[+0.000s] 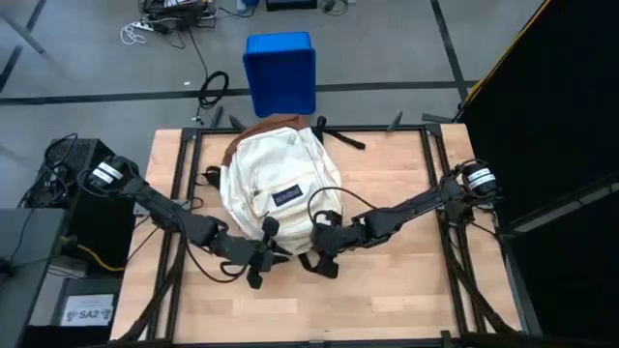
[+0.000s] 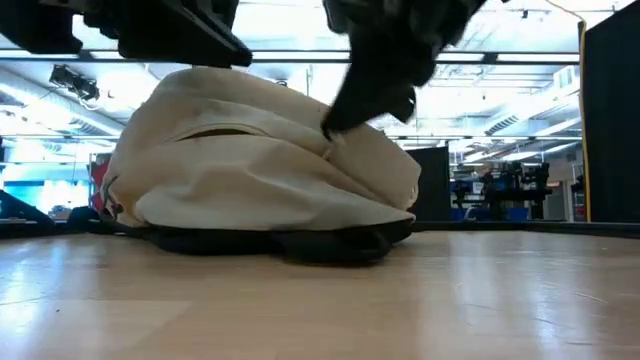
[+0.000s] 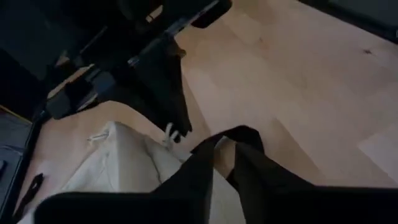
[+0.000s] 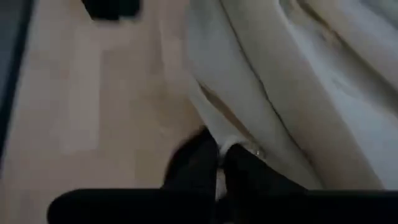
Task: Unpack backpack
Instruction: Close the white backpack
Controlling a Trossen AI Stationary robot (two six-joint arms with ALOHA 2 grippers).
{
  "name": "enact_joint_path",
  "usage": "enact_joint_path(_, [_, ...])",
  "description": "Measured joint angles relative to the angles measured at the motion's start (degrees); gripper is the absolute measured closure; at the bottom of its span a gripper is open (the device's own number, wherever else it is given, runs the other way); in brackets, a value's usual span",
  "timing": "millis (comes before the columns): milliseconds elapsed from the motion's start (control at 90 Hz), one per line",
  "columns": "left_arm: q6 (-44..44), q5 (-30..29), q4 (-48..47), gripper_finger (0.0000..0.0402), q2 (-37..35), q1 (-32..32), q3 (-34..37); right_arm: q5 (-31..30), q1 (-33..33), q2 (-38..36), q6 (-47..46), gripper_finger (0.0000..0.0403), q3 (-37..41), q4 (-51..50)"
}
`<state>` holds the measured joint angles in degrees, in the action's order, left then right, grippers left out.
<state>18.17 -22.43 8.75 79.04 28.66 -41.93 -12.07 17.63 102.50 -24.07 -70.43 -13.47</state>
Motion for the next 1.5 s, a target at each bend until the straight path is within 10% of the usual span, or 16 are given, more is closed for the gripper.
enact_joint_path(311, [-0.3,-6.9,6.2,0.0279,5.5,-1.5,0.0,2.9,-1.4,0.0,1.7,0.0403,-0.5,7.3])
enact_joint_path(833, [1.1,-10.1,14.8,0.0275,10.3,-4.8,0.1,4.7,-2.0,-0.1,1.6,0.0403,-0.5,11.2])
enact_joint_path(1144, [4.1,-9.9,15.6,0.039,10.4,-4.7,0.2,4.5,-2.1,-0.2,2.5,0.0403,-0.7,9.8])
enact_joint_path(1500, [3.9,-10.4,16.3,0.0401,10.3,-4.7,0.1,1.9,0.2,-4.0,13.9,0.0372,-0.5,1.2])
